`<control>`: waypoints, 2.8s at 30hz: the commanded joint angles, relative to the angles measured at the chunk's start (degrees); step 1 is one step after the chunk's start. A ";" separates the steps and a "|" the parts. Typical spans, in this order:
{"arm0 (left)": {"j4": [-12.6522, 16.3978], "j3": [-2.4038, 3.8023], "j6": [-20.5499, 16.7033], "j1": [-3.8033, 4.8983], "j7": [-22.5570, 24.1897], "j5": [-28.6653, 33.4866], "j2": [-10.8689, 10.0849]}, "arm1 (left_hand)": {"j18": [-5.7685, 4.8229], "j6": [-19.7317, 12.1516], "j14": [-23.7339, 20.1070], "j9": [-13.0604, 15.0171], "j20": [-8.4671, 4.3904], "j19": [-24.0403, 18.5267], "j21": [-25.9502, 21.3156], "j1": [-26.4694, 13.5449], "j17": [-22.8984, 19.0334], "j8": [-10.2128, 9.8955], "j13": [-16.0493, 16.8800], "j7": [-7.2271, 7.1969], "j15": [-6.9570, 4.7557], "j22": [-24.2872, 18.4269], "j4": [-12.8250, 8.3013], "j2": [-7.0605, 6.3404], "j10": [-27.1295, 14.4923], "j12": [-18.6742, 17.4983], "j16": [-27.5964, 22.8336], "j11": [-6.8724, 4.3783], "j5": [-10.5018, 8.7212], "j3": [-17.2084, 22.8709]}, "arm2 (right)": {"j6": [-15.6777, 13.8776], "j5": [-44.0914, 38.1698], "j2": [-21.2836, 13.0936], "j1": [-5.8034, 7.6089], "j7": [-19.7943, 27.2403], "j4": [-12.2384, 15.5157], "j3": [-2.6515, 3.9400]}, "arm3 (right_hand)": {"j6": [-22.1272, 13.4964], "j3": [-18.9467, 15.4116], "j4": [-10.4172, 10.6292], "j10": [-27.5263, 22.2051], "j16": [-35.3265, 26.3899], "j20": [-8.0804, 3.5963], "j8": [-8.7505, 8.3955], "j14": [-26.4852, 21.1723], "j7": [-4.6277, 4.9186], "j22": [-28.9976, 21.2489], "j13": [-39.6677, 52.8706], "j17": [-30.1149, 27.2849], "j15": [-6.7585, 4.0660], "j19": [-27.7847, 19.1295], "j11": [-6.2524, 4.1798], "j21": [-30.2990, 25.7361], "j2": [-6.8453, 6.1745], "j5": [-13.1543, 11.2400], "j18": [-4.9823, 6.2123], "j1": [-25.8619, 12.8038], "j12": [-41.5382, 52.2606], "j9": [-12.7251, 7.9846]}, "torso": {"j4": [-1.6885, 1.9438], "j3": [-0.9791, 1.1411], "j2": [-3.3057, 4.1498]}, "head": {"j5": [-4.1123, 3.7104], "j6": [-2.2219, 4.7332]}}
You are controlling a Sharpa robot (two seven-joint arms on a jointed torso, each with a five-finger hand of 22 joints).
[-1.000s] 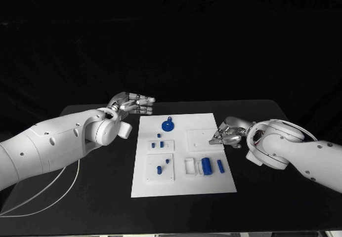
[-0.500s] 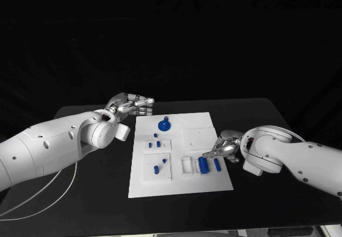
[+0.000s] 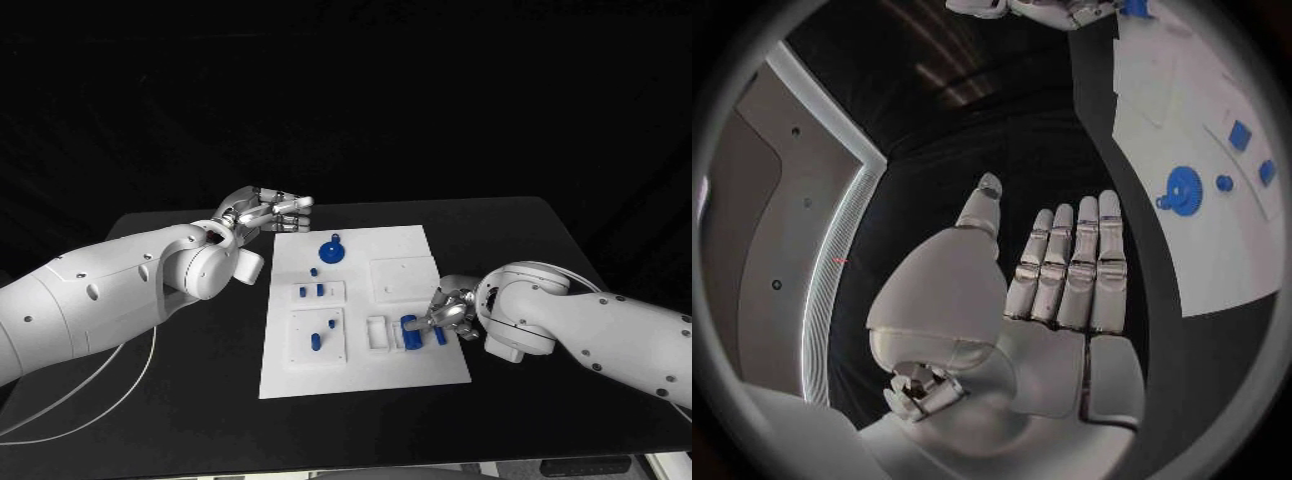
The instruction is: Assemble the parts on the task board
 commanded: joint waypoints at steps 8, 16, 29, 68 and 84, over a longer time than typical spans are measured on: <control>0.47 0.04 0.99 0.02 0.83 0.02 0.08 | 0.14 -0.42 0.23 0.07 0.08 0.34 0.28 -0.63 0.04 0.29 0.03 0.04 0.01 -0.37 0.72 -0.19 -0.09 0.13 0.01 0.31 -0.16 0.06 | 0.13 -0.95 2.88 -0.12 -1.96 -2.62 -1.35 | -0.12 -0.32 0.14 0.71 -0.44 0.19 0.03 0.63 0.07 4.86 1.06 0.79 0.06 3.20 0.02 -0.68 0.18 -0.33 -0.57 0.58 -0.65 -0.35 | 0.06 0.07 0.07 | 0.40 -0.62; 0.56 0.04 1.18 0.02 0.60 0.02 0.02 | 0.14 -0.42 0.23 0.07 0.08 0.34 0.28 -0.63 0.04 0.29 0.03 0.04 0.01 -0.37 0.72 -0.19 -0.09 0.13 0.01 0.31 -0.16 0.06 | -0.41 -1.27 4.40 -0.15 -1.97 -4.60 -2.55 | 0.02 0.52 -0.82 0.69 -0.60 0.20 0.06 0.65 0.07 4.99 1.22 0.88 0.07 3.20 0.02 -0.88 0.87 -0.32 -0.57 1.29 -0.87 -0.36 | -0.05 0.01 0.08 | 0.77 -0.85; 0.41 0.04 1.47 0.02 0.28 -0.03 -0.05 | 0.16 -0.52 0.21 0.07 0.09 0.38 0.42 -0.41 0.04 0.30 0.04 0.07 0.02 -0.80 0.75 -0.01 -0.26 0.14 0.02 0.34 -0.18 0.05 | -0.33 -2.00 4.58 -0.17 -2.09 -4.98 -3.59 | 1.77 4.36 -19.12 0.36 -0.98 0.24 -0.03 0.68 -0.23 5.16 1.23 0.61 -0.07 3.16 -0.30 -1.11 8.26 7.20 -0.65 6.97 -1.28 -0.12 | -0.14 -0.02 0.05 | 0.79 -1.06; -1.08 -0.17 3.85 0.03 0.35 -1.35 0.17 | 0.22 -0.72 -0.14 0.07 0.19 0.32 0.70 -0.65 0.04 0.31 0.04 0.16 0.13 -1.74 1.91 -1.33 -0.69 0.14 0.02 0.42 -0.16 0.88 | -7.18 7.40 3.51 2.58 -1.18 1.09 -1.87 | 6.20 1.62 -18.97 1.59 -0.02 0.04 -0.02 0.77 -2.00 5.42 1.56 1.11 -0.25 3.12 -1.19 0.00 9.50 8.38 -1.24 3.49 0.11 0.07 | -0.06 -0.15 0.12 | 1.89 -1.07; -1.09 -0.21 4.09 0.03 0.07 -1.42 0.23 | 0.23 -0.69 -0.18 0.07 0.20 0.32 0.73 -0.69 0.03 0.31 0.04 0.14 0.14 -1.81 2.02 -1.25 -0.65 0.15 0.01 0.41 -0.19 0.87 | -4.70 5.05 7.46 2.65 -2.23 -2.51 -3.85 | 6.44 -2.09 -18.98 2.13 0.28 -0.07 -0.01 0.83 -2.15 5.52 2.50 1.77 -0.34 3.18 -1.28 0.42 11.17 8.14 -1.40 2.46 1.41 0.12 | -0.07 0.00 0.15 | 2.06 -1.22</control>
